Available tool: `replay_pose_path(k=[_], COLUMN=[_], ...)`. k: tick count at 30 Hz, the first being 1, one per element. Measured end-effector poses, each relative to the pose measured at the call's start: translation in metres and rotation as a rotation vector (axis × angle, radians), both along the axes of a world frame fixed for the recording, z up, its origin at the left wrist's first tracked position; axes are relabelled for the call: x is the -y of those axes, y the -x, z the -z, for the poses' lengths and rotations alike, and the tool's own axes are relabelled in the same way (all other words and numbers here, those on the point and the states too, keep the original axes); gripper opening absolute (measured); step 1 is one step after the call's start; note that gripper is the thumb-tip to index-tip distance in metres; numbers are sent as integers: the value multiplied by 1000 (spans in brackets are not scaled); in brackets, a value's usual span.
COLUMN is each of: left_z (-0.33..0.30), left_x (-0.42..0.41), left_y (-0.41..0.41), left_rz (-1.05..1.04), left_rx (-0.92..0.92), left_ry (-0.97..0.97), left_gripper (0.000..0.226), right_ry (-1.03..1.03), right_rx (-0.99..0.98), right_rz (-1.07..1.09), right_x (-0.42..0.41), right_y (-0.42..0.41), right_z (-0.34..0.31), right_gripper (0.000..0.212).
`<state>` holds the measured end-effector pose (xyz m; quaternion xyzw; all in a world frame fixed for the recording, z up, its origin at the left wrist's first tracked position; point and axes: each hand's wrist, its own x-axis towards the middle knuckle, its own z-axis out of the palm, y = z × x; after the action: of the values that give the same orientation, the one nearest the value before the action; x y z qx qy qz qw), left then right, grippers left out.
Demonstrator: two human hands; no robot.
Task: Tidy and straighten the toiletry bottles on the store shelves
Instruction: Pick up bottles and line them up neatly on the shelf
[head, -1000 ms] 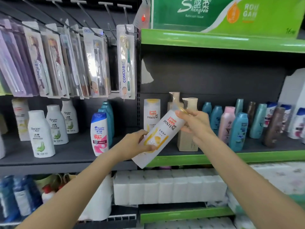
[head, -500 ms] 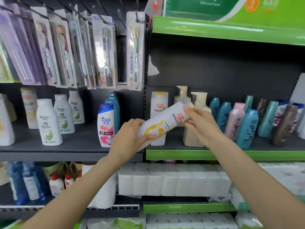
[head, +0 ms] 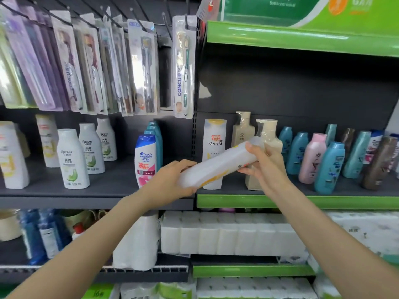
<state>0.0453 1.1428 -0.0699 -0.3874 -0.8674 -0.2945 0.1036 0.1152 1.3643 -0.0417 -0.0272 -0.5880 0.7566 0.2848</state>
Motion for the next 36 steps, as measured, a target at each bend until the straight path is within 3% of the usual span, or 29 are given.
replay_pose_path(k=[7,12,16,19,28,30,33,36], left_z=[-3,0,5,7,0,-3,-8,-13], left_x=[2,5,4,3,6,3,-3,-10], left_y=[-4,-4,-1,0,6,4,4,8], left_rz=[-57,-136,-191,-203,-56,2,83,138], left_rx=[-83,-270,-357,-389,-20,51,164,264], left_ry=[-74,-139,-132,-141,-255,-273,-283,-229], left_gripper=[66,66,66,64,61,57,47,39], right_ry=[114,52,38,79,89,109,148,89], right_rx=[-72,-48,-67,-84,-121,-132,-119,-64], right_rz=[-242,-343,-366,-373,-352,-366,-378,-262], right_x=[-14,-22,-17,-15,-12,-8,-6,-6], right_y=[2,-1,-3,-1,4,9,14,15], right_z=[3,8,9,9,-3,-7,-11,-21], right_gripper=[33,63,49,57,40,47,72,61])
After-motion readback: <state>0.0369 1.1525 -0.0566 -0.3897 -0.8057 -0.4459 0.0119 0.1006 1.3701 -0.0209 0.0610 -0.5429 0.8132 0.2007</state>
